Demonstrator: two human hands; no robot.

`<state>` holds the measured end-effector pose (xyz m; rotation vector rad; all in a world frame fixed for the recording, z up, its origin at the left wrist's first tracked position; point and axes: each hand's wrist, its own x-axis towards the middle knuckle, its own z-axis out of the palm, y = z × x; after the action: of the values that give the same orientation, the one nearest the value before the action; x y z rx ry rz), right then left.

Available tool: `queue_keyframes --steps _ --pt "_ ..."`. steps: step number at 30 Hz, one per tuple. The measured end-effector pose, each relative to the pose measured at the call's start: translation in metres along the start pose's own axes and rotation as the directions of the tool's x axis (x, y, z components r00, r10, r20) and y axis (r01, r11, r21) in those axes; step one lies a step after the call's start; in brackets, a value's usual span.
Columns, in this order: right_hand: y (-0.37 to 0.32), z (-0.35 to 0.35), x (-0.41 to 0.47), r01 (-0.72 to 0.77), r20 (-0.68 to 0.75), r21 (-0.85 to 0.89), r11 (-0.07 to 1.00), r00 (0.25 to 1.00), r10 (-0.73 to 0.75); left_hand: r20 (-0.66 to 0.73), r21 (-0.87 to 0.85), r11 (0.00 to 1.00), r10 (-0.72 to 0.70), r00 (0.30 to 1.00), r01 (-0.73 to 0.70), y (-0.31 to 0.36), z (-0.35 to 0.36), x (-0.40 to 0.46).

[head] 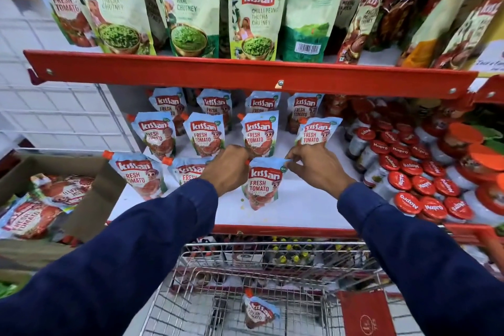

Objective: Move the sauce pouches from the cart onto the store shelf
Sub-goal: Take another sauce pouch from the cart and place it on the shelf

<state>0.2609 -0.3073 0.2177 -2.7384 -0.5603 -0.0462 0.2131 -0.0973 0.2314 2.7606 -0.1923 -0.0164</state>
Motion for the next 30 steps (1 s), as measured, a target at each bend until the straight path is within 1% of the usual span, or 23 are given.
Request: queue_keyframes --steps 3,5,7,9,10,12,16,20,22,24,26,28,30 --pt "-0.004 -0.001 -0.006 -0.001 0.003 0.021 1.000 1.000 0.001 -0.010 0.073 0.997 -0.015 1.000 0.016 0.001 -0.001 -0.003" --pt "-0.007 0.001 -0.017 0.016 -0.025 0.006 1.000 1.000 -0.016 -0.073 0.151 0.988 0.027 0.997 -0.016 0.003 0.000 -0.013" --pt "-0.010 0.010 -0.037 0.047 -0.060 -0.058 0.997 0.997 -0.050 -0.128 0.229 0.970 0.109 0.986 -0.078 0.004 0.008 -0.033" --pt "-0.012 0.025 -0.063 0.064 -0.096 -0.172 0.983 0.992 -0.081 -0.141 0.324 0.937 0.183 0.973 -0.130 0.003 0.025 -0.060" --pt "-0.012 0.035 -0.076 0.064 -0.106 -0.228 0.972 0.990 -0.090 -0.131 0.355 0.924 0.199 0.971 -0.141 0.001 0.037 -0.074" --pt "-0.011 0.059 -0.103 0.058 -0.096 -0.297 0.953 0.991 -0.090 -0.084 0.372 0.914 0.206 0.975 -0.161 -0.007 0.067 -0.099" --pt "-0.010 0.104 -0.149 -0.001 -0.033 -0.357 0.934 0.999 -0.012 0.090 0.323 0.931 0.148 0.985 -0.170 -0.022 0.125 -0.138" --pt "-0.004 0.154 -0.187 -0.055 0.096 -0.303 0.951 0.991 0.088 0.277 0.273 0.951 0.066 0.959 -0.144 -0.033 0.175 -0.165" --pt "0.000 0.179 -0.203 -0.064 0.215 -0.278 0.958 0.968 0.127 0.356 0.237 0.964 0.032 0.934 -0.123 -0.039 0.201 -0.173" --pt "0.003 0.202 -0.215 -0.067 0.345 -0.241 0.968 0.927 0.149 0.405 0.206 0.972 0.016 0.914 -0.108 -0.046 0.225 -0.178" --pt "0.004 0.223 -0.221 -0.109 0.439 -0.184 0.977 0.880 0.180 0.448 0.187 0.978 0.002 0.894 -0.096 -0.051 0.246 -0.179" --pt "0.005 0.240 -0.224 -0.178 0.475 -0.148 0.973 0.850 0.228 0.484 0.177 0.981 -0.020 0.875 -0.076 -0.055 0.262 -0.175" --pt "0.005 0.254 -0.224 -0.220 0.484 -0.137 0.966 0.836 0.259 0.496 0.166 0.985 -0.037 0.867 -0.054 -0.059 0.276 -0.169"
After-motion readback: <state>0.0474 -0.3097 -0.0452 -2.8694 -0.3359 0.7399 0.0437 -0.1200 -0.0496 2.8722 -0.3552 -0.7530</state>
